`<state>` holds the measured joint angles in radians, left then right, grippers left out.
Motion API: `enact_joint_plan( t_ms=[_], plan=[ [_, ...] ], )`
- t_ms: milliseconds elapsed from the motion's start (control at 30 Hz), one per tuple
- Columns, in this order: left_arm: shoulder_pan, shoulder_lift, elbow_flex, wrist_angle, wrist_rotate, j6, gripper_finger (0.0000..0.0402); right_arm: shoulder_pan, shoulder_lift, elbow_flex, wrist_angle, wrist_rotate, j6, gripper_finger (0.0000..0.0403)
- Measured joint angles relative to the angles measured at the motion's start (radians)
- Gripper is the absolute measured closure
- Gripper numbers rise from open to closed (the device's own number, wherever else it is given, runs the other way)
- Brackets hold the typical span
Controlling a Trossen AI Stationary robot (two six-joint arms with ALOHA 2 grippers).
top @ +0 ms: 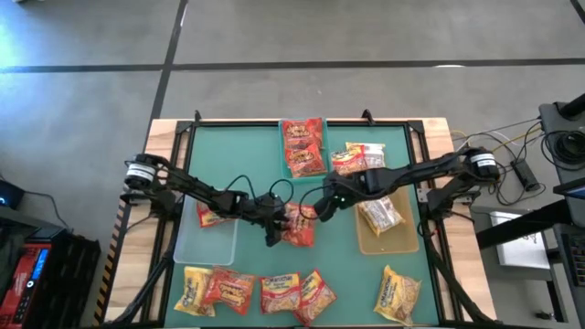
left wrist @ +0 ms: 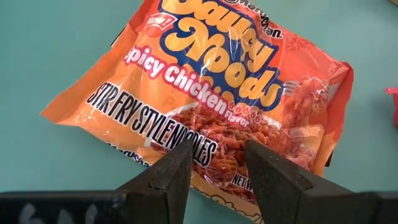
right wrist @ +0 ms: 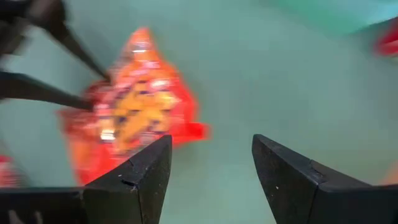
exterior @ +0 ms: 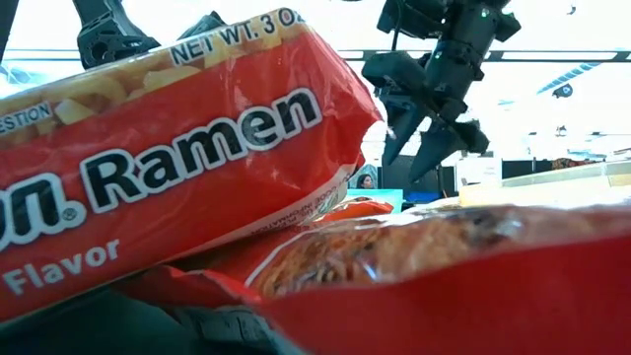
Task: Sort Maruchan noodles
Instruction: Put the orange noodle pack into the blue bin
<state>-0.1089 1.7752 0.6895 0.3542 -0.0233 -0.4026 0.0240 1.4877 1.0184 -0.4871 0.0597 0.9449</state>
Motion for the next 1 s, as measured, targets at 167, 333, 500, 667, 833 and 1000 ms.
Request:
enact_joint_plan(
  t_ms=[167, 333, 500, 667, 833, 1000],
  plan=[
    [0.000, 0.001, 0.000, 0.008, -0.018, 0.000, 0.0264, 0.014, 0.020, -0.078, 0.215, -0.062, 0.060, 0.0172],
    [0.000, 0.001, 0.000, 0.009, -0.018, 0.000, 0.0264, 0.010, 0.020, -0.122, 0.277, -0.055, 0.090, 0.0138],
    [0.000, 0.000, 0.000, 0.015, -0.020, 0.000, 0.0264, 0.002, 0.019, -0.148, 0.328, -0.052, 0.112, 0.0106],
    [0.000, 0.014, 0.002, 0.061, -0.027, 0.000, 0.0264, 0.001, 0.019, -0.163, 0.370, -0.052, 0.118, 0.0093],
    [0.002, 0.065, 0.037, 0.081, -0.037, 0.000, 0.0264, 0.001, 0.019, -0.165, 0.367, -0.051, 0.131, 0.0097],
    [0.002, 0.125, 0.084, 0.089, -0.051, 0.000, 0.0264, 0.002, 0.019, -0.170, 0.365, -0.037, 0.141, 0.0103]
  ],
)
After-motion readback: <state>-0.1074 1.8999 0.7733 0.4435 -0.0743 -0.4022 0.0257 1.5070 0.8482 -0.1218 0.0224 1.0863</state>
